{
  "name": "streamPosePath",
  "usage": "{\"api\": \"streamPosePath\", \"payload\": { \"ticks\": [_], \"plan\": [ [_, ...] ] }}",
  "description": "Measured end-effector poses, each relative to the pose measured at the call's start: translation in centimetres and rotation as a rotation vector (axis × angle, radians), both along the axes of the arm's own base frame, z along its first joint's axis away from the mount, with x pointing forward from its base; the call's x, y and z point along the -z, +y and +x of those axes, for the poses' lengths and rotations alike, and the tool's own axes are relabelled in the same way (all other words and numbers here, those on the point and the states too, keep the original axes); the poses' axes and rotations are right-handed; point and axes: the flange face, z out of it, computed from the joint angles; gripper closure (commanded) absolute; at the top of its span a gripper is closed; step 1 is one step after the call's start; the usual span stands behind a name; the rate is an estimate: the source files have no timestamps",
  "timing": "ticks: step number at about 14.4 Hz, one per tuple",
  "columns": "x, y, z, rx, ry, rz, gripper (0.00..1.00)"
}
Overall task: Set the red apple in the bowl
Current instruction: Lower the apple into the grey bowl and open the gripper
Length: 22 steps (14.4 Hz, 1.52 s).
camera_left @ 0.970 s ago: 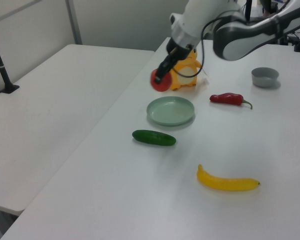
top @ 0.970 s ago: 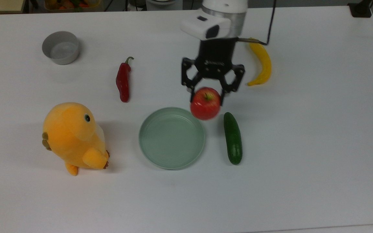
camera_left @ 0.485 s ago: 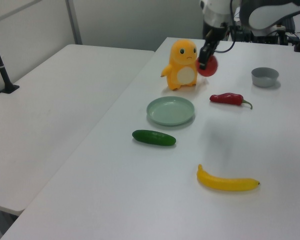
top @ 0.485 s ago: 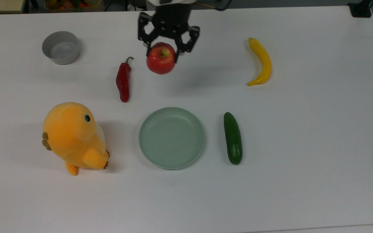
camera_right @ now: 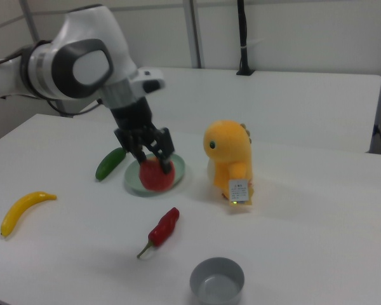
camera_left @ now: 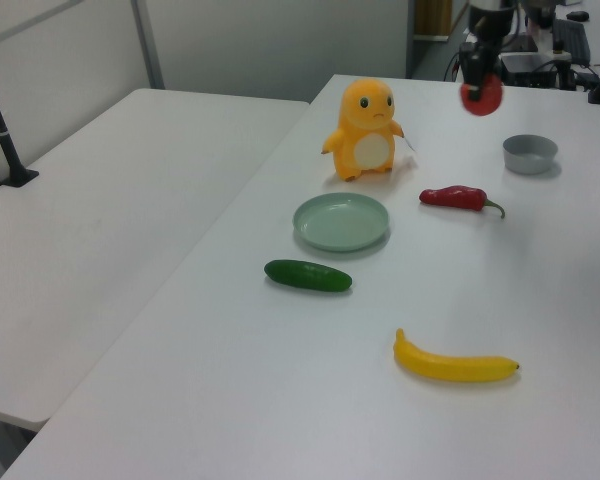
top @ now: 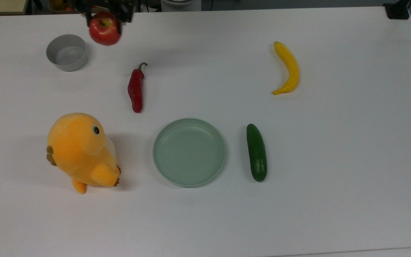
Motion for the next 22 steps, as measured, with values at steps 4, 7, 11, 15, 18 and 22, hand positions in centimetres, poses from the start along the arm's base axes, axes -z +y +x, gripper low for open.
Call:
{"api": "streamPosePath", "payload": {
  "ticks": [4,7,11,15,18,22],
  "plan": [
    [1.7,-9.4,-4.5,-0.029,0.112,0.045,0.77],
    [2.9,-12.7,-6.0,-0.043,0.131,0.063,0.77],
    [6.1,-15.7,-7.4,-0.045,0.125,0.071,0.77],
    [8.7,-16.6,-7.0,-0.068,0.139,0.056,0.77],
    [11.2,-16.5,-5.7,-0.074,0.160,0.030,0.76],
    [14.1,-16.5,-4.7,-0.076,0.200,0.013,0.29]
  ]
}}
